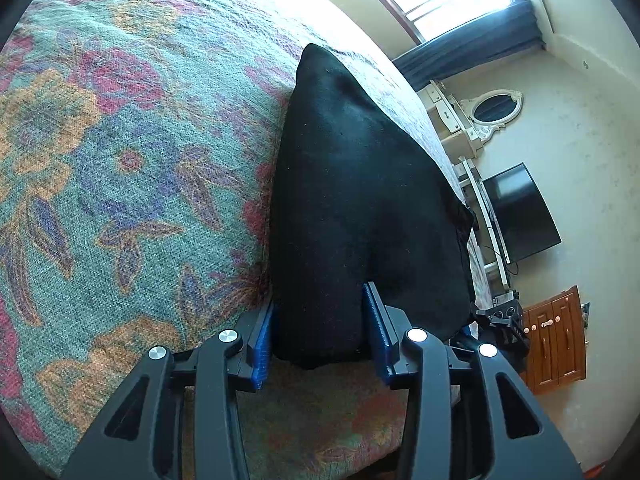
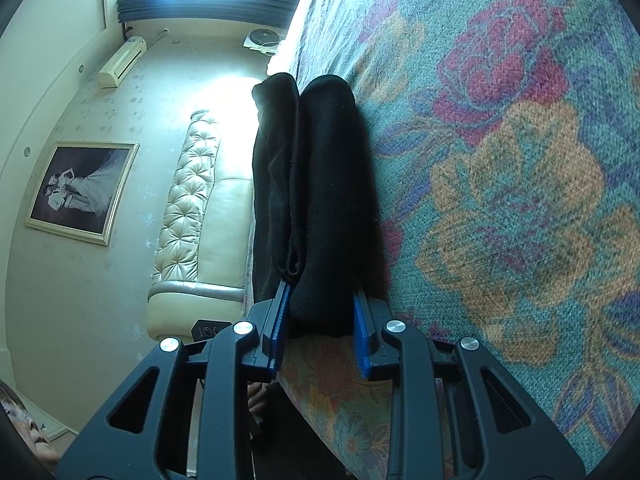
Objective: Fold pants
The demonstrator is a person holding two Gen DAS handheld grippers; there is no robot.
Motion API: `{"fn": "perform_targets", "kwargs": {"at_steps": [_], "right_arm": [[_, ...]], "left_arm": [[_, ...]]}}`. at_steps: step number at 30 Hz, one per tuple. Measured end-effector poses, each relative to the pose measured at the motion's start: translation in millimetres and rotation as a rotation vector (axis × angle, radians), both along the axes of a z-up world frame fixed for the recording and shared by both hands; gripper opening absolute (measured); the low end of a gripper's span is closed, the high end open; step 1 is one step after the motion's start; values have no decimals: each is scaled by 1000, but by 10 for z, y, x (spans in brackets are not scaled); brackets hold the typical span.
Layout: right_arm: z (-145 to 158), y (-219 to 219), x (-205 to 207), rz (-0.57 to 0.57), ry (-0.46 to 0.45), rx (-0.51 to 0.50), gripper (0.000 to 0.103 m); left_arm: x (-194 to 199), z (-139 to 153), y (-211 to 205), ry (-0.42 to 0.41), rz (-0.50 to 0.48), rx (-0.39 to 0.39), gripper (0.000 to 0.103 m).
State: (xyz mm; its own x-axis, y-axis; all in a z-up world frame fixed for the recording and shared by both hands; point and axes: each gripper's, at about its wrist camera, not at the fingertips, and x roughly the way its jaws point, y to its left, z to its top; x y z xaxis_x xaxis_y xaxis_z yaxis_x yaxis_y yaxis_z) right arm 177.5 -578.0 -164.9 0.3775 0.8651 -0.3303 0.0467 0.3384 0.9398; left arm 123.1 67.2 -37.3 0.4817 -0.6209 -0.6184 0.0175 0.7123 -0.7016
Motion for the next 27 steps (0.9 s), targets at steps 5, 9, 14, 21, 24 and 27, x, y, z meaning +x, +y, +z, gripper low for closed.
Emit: {"fn": "perform_targets", "kwargs": {"at_steps": [5,9,14,21,24,27], "right_arm": [[-30,-47,15,2,3,16,27],[-61,-94,28,-1,10,41,28],[-85,-125,34,-4,19,77,32],[-81,-148,31,1,19,93,37],[-79,-175,12,-1,17,99,38],[-95,-246,-14,-4,17,97,38]], "left_arm": [[7,0,6,0,-2,-3,44],[20,-11,9,4,-3,-18,46],[51,-17,16,7,-15,-53,51],[64,85,-138,-29,-87,3,72],[39,141,-289,-53,-110,112,75],[17,166,-386,-68,-103,169,77]]}}
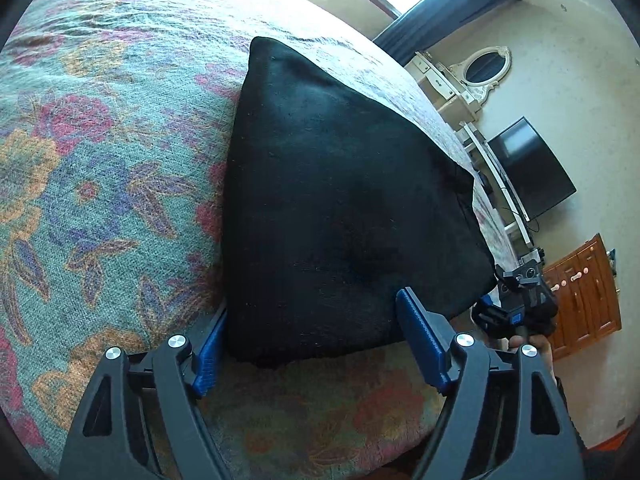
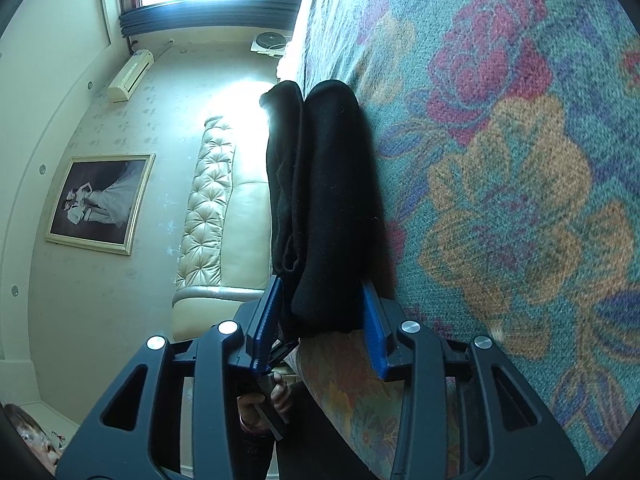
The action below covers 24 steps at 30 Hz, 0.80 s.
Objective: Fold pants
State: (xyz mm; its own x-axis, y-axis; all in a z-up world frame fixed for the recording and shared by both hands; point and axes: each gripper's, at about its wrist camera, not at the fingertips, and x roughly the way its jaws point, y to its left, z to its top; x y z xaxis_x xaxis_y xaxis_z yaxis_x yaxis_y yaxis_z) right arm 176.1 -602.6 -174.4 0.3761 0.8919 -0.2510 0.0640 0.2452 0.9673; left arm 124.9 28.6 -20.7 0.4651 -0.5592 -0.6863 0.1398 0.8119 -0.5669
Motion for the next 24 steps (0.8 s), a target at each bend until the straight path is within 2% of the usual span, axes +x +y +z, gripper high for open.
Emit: {"fn": "perform_targets", "kwargs": {"at_steps": [4,7,12,13,17,24], "right_arm": [[16,-29,-41,-14,-1,-15,39],[67,-23,-95,-23,-11,-68,41],[222,72,-228,-34,-51,-176,55],[254,101,-263,-38,-58,-206,57],[366,255,-415,-39,-92,-354,60],[602,660,-688,-71,-157,-647,77]], "left_arm": [[7,-9,-23,-2,16,11,77],[1,-11,-36,-8,34,31,77],[-13,7,-113,-28,92,99,78],[-31,17,-129,-30,110,117,81],[-132,102,-234,-52,177,205,82],[-302,238,-429,-115,223,376,82]]}}
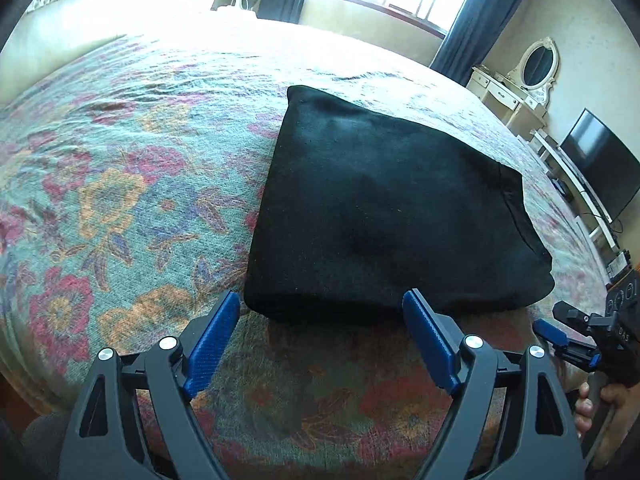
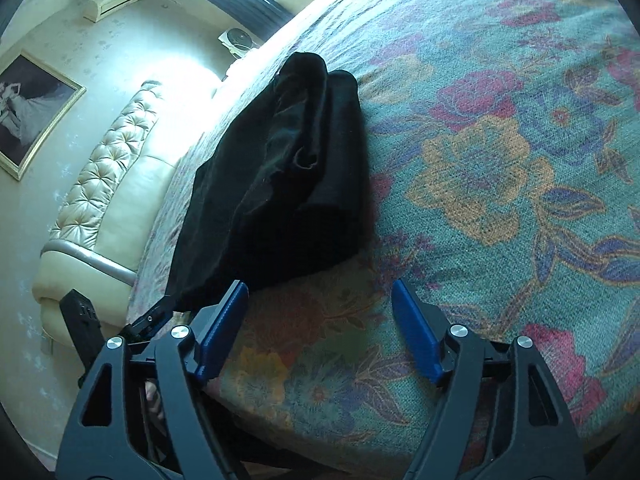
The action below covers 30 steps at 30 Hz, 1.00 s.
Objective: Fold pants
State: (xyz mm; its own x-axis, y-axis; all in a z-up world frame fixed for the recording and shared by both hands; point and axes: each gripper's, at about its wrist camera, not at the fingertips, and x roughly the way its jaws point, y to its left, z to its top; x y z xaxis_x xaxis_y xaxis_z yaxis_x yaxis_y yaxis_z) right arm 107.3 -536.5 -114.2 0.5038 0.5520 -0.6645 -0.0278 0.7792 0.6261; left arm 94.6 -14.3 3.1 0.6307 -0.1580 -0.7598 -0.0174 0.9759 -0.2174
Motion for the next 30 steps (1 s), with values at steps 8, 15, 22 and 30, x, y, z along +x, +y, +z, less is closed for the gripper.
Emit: {"fn": "perform_targets", "kwargs": {"at_steps": [8,15,22,30], "right_arm": [[283,551,-224,34,-136,-267,85],[496,784,-295,63,-229,-393,90],[504,815,-339,78,-233,-420,90],[500,813,-343,84,-225,-418,90]], "left_arm": [[-142,105,-127,-59,29,175,82],[-234,138,-188,-61,19,153,82],[-299,154,-226,-76,29,149,87],[-332,188,-245,-92,27,131,87]]}}
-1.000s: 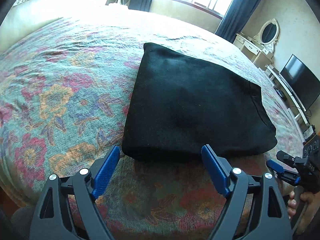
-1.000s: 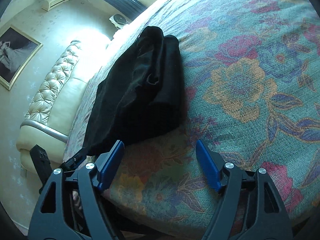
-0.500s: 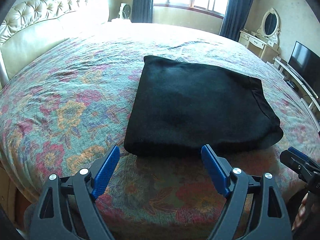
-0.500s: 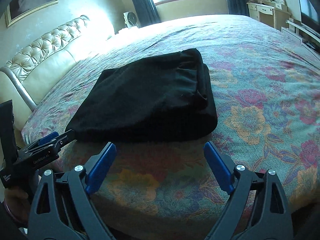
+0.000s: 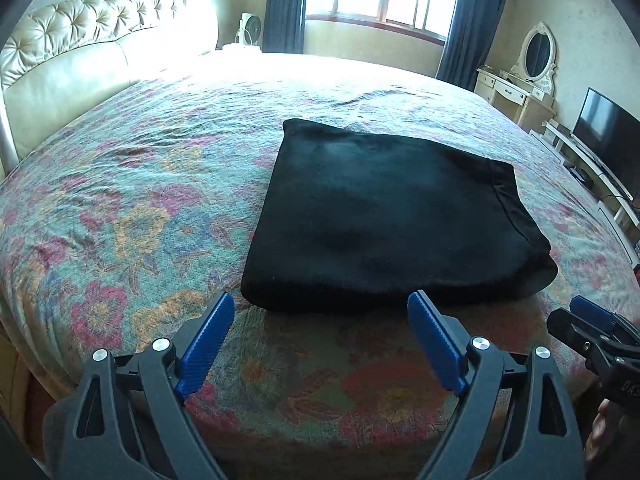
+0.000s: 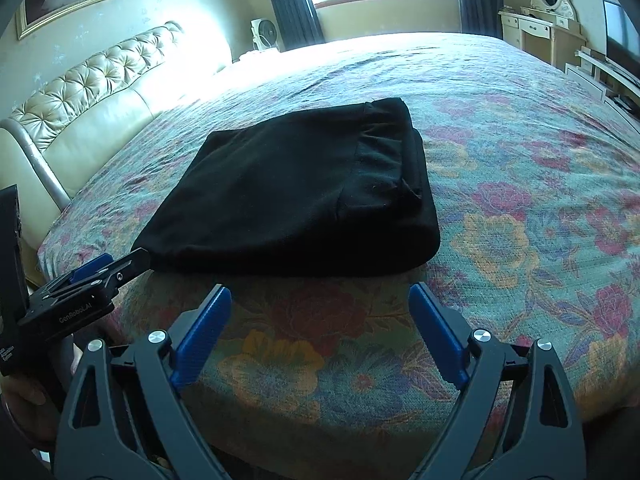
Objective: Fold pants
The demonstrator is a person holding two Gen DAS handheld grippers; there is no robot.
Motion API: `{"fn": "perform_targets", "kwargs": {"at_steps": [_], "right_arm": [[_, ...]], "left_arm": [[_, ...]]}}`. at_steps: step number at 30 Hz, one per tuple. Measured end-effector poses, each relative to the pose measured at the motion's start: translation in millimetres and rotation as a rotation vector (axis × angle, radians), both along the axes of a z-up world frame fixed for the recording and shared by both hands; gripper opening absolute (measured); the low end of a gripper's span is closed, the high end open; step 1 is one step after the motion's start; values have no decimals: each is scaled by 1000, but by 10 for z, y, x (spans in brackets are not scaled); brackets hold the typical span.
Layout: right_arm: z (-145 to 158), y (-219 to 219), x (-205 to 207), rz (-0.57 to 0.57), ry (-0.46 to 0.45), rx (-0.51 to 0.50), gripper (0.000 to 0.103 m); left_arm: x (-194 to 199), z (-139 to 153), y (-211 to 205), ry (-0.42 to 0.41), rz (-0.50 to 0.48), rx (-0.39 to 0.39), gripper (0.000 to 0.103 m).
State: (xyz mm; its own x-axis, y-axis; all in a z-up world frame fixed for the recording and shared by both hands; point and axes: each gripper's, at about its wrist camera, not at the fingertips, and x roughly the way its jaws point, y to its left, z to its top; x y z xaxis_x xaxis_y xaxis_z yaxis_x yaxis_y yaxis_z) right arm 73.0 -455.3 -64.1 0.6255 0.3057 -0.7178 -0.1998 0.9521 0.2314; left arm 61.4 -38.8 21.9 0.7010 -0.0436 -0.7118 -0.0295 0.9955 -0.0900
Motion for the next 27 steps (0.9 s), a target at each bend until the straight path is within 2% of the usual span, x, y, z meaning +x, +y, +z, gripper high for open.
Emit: {"fn": "perform_targets", "kwargs": {"at_steps": [3,6,8,14,17,19,23,27], "right_arm": [[-3,2,-5,4,4,1,90],[-15,2,-7,7,13,9,90],[-32,-7,-4,8,22,19,90],[-53,-32,-4,1,31,32,90],[-47,-39,-1,1,27,30,90],[-37,-55,2,-3,24,35,90],[-15,-98,2,-14,16,42,90],[-8,-127,-9,-24,14,47,90]], "left_arm": [[-24,7,-23,-8,-3,5,88],[-36,0,-63,-8,0,41,88],[-42,-7,-96,4,18,76,88],[-66,-30,-151,65,16,85,88],[-111,-5,-230,21,-13,137,88],[-128,16,-242,14,-35,112,88],[-107,26,-164,33,4,27,88],[-90,-7,-155,48,18,59,88]]}}
